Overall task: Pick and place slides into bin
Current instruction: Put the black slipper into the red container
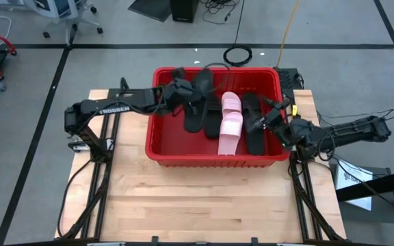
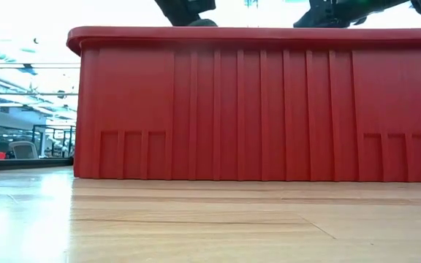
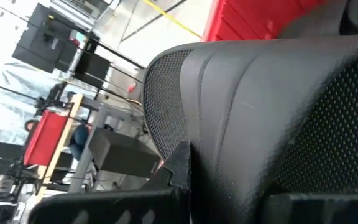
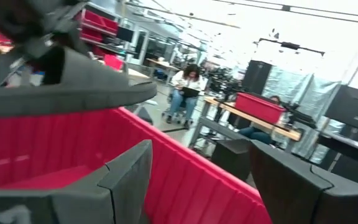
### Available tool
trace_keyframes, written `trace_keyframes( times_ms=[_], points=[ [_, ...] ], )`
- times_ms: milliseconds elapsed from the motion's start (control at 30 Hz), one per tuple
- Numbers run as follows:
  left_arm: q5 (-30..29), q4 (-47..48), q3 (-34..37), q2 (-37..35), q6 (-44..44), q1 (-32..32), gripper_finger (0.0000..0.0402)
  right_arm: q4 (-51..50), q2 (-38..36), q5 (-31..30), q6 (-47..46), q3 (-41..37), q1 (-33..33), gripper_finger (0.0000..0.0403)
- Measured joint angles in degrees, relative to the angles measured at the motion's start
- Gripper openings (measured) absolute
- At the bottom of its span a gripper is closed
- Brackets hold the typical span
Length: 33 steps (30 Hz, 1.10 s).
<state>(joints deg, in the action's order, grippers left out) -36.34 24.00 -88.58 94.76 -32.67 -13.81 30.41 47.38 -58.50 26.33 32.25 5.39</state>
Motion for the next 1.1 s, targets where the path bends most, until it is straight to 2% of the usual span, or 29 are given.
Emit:
trace_keyframes(
  times_ms=[367,500,700,767,1100],
  points=[
    [-1.6,0.2,-0.2,7.3,3.0,0.8,0.0031,-1.7,0.0,0.2,-0.4,0.0,-5.8,0.0254],
    [-2.9,2.5,-3.0,11.5,4.9,1.2,0.0031,-2.7,0.0,0.6,-1.7,0.0,-6.9,0.0254],
    [-4.6,9.0,-8.7,16.9,9.4,1.6,0.0031,-3.9,0.0,4.9,-3.9,0.0,-8.0,0.0254],
    [-5.9,10.3,-9.3,17.7,11.2,1.7,0.0031,-4.2,0.0,4.8,-4.5,0.0,-8.2,0.0254],
    [-4.6,14.3,-9.2,19.5,20.4,5.2,0.0030,-5.5,0.0,4.9,-4.6,0.0,-9.2,0.0254]
  ],
)
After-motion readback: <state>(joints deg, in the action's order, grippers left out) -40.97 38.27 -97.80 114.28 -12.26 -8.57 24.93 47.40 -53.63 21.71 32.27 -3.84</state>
